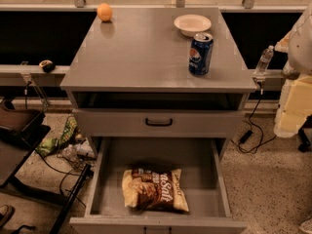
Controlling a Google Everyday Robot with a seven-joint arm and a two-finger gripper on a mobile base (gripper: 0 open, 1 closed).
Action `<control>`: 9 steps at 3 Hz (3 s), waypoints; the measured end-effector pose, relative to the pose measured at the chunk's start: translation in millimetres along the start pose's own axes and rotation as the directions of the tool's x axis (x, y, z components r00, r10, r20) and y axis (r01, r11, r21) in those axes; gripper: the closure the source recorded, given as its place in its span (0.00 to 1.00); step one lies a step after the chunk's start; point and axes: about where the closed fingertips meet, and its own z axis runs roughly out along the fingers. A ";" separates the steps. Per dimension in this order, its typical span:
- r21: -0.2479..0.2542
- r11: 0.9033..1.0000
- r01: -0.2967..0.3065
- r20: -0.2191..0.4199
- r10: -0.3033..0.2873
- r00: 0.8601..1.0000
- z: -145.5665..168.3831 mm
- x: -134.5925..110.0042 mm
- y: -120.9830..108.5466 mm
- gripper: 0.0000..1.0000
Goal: Pick brown chip bag from middle drawer and place on counter
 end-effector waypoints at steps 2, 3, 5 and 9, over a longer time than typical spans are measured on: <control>-0.051 0.999 -0.011 0.034 0.013 0.999 38.4 -6.3 17.1 0.00; -0.123 0.992 -0.008 0.093 0.020 0.995 110.8 -16.8 49.5 0.00; -0.104 0.994 -0.022 0.177 0.040 0.983 166.3 -28.0 63.6 0.00; -0.204 0.979 0.009 0.303 0.054 0.952 325.1 -68.7 110.5 0.00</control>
Offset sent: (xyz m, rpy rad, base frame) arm -0.0035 0.0291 -0.1407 0.1604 0.1515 0.0077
